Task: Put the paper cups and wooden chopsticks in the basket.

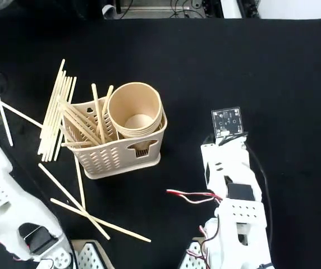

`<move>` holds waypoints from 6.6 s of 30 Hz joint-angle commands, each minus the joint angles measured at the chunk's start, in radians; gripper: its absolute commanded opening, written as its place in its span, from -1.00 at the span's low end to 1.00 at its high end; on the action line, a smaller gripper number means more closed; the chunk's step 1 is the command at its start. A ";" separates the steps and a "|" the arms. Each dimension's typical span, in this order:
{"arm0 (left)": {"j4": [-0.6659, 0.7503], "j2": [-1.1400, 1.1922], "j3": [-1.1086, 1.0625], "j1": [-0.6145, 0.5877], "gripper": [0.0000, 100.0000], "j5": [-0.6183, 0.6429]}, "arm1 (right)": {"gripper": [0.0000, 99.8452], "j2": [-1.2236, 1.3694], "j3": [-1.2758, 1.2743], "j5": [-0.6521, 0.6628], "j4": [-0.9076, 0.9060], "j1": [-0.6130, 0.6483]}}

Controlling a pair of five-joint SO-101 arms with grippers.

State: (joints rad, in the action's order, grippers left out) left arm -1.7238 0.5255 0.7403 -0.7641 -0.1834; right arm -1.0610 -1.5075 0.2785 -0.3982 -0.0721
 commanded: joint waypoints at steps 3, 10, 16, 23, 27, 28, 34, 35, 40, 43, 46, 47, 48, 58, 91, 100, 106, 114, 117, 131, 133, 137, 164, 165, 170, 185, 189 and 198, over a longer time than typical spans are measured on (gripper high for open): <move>0.083 0.167 0.231 0.004 -0.57 -0.006 | -0.98 0.005 0.012 0.006 0.015 0.040; 0.137 0.474 0.561 0.077 -0.57 0.051 | -0.98 0.004 0.015 0.002 0.012 0.112; 0.218 0.680 0.740 0.111 -0.57 0.104 | -0.98 0.004 0.008 0.002 -0.011 0.092; 0.227 0.723 0.788 0.024 -0.57 0.086 | -0.98 0.004 0.015 0.005 -0.037 0.078; 0.221 0.730 0.837 0.024 -0.57 -0.006 | -0.98 0.004 0.013 0.005 -0.037 0.075; 0.221 0.730 0.837 0.025 -0.57 -0.020 | -0.98 0.004 0.013 0.005 -0.037 0.075; 0.229 0.733 0.834 0.007 -0.57 -0.080 | -0.98 0.004 0.013 0.006 -0.037 0.075; 0.232 0.738 0.831 -0.002 -0.57 -0.084 | -0.98 0.004 0.012 0.006 -0.037 0.075; 0.284 0.781 0.760 -0.048 -0.57 -0.091 | -0.98 0.004 0.012 0.008 -0.035 0.074; 0.287 0.806 0.757 -0.047 -0.57 -0.091 | -0.98 0.004 0.012 0.008 -0.035 0.074; 0.293 0.838 0.763 -0.022 -0.58 -0.086 | -0.98 0.004 0.012 0.008 -0.035 0.074; 0.302 0.848 0.760 -0.013 -0.58 -0.086 | -0.98 0.004 0.012 0.008 -0.035 0.074; 0.316 0.861 0.759 -0.005 -0.58 -0.086 | -0.98 0.004 0.012 0.008 -0.035 0.074; 0.413 0.861 0.768 0.018 -0.91 -0.086 | -0.98 0.004 0.010 0.008 -0.037 0.074; -0.044 -0.038 0.618 -0.091 -0.95 0.221 | -0.98 0.004 0.012 0.009 -0.037 0.077; 0.028 -0.638 -0.016 0.013 -0.94 0.163 | -0.98 0.004 0.012 0.009 -0.037 0.078; 0.236 -0.939 -0.311 0.185 -0.94 0.169 | -0.98 0.004 0.012 0.008 -0.037 0.078; 0.660 -1.393 -0.858 0.334 -0.94 0.249 | -0.98 0.004 0.012 0.008 -0.037 0.080; 0.850 -1.582 -1.081 0.351 -0.94 0.302 | -0.98 0.004 0.012 0.008 -0.037 0.080; 1.634 -2.108 -1.756 0.608 -0.94 0.425 | -0.98 0.004 0.012 0.008 -0.037 0.080; 1.637 -2.073 -1.764 0.631 -0.94 0.425 | -0.98 0.004 0.012 0.008 -0.037 0.080; 1.702 -1.938 -1.751 0.656 -0.94 0.427 | -0.98 0.004 0.012 0.008 -0.037 0.080; 1.484 -2.004 -1.871 0.762 -0.68 0.417 | -0.98 0.004 0.013 0.008 -0.037 0.080; 1.464 -2.042 -1.871 0.765 -0.68 0.417 | -0.98 0.004 0.013 0.008 -0.037 0.080; 1.393 -2.173 -1.867 0.748 -0.67 0.407 | -0.98 0.004 0.013 0.008 -0.037 0.080; 0.987 -2.048 -1.560 0.282 -0.68 0.390 | -0.98 0.004 0.013 0.008 -0.037 0.080; 0.953 -1.786 -1.465 0.150 -0.67 0.388 | -0.98 0.004 0.013 0.008 -0.037 0.080; 0.951 -1.085 -1.176 0.015 -0.67 0.304 | -0.98 0.004 0.013 0.008 -0.037 0.080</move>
State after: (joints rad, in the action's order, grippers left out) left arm -0.7679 -0.7710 -0.5823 -0.7288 0.1834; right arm -1.0610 -1.5075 0.2785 -0.4319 0.0153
